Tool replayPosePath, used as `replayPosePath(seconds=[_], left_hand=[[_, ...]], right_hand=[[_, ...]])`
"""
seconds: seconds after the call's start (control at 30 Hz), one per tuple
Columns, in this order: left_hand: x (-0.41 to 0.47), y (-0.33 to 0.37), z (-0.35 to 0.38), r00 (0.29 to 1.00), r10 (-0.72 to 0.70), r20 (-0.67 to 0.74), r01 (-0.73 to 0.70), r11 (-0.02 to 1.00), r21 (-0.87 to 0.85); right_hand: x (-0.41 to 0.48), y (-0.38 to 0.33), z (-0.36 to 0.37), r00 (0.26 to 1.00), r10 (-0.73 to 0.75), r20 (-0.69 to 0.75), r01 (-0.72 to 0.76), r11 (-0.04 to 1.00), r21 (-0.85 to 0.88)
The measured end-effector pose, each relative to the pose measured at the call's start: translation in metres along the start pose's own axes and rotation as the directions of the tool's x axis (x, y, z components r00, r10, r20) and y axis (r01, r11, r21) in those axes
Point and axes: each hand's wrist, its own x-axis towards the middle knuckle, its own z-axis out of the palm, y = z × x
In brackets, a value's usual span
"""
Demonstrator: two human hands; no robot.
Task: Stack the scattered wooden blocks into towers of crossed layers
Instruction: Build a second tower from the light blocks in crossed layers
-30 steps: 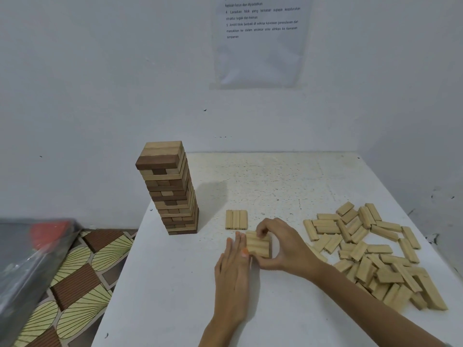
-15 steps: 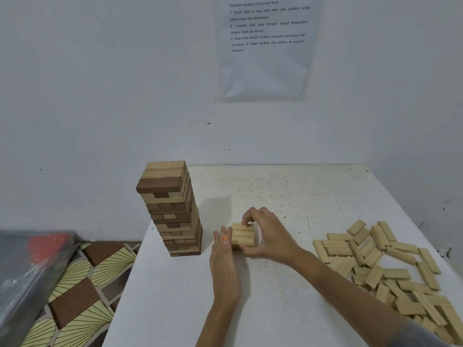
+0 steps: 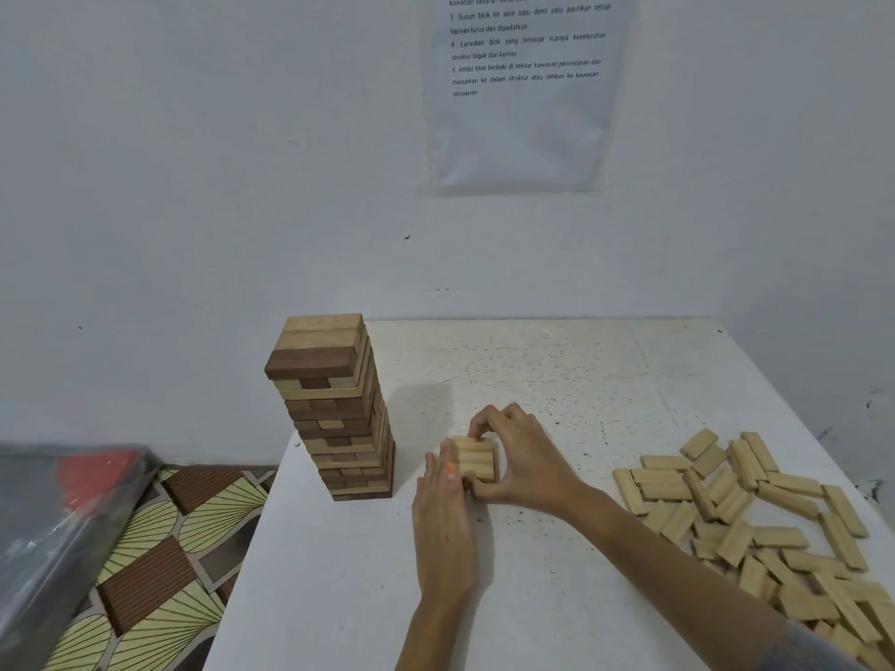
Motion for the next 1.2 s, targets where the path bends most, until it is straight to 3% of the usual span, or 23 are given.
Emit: replayPosePath(seconds=[0.5,0.67,0.77,0.87,0.9,0.97,1.0,1.1,1.2], left_hand=[[0.004,-0.012,0.001,0.998,0.064,0.001,-0.063,0.987,0.151],[0.003,-0.011,0.002,0.999,0.045,-0.031,-0.042,0.996,0.080],[0.004,-0.012,0.004,0.997,0.063,-0.051,-0.061,0.997,0.049],[0.007,-0.019,0.003,0.999,0.028,-0.029,-0.026,0.996,0.082],[0.009,-0.020,0.002,1.000,0.013,-0.003,-0.013,0.998,0.067],[0.006,-0.009,-0.002,0.999,-0.008,0.039,0.019,0.954,-0.301],[0.004,-0.006,-0.002,1.000,0.001,0.026,0.009,0.919,-0.394],[0.002,-0.009,-0.003,0.998,0.064,-0.010,-0.062,0.903,-0.425],[0.004,-0.017,-0.001,0.992,0.107,-0.073,-0.124,0.950,-0.286]], right_hand=[[-0.005,0.002,0.002,1.000,-0.002,0.005,0.002,1.000,0.011],[-0.012,0.010,0.005,0.999,-0.019,-0.037,0.022,0.998,0.061],[-0.021,0.012,0.011,0.993,0.042,-0.113,-0.028,0.993,0.118],[-0.030,0.014,0.020,0.991,0.101,-0.090,-0.089,0.988,0.125],[-0.032,0.015,0.023,0.993,0.096,-0.070,-0.089,0.990,0.106],[-0.032,0.015,0.027,0.995,0.083,-0.052,-0.079,0.994,0.071],[-0.031,0.015,0.028,0.995,0.085,-0.055,-0.082,0.995,0.064],[-0.023,0.014,0.026,0.992,0.103,-0.074,-0.098,0.993,0.065],[-0.016,0.013,0.022,0.992,0.105,-0.064,-0.099,0.991,0.085]])
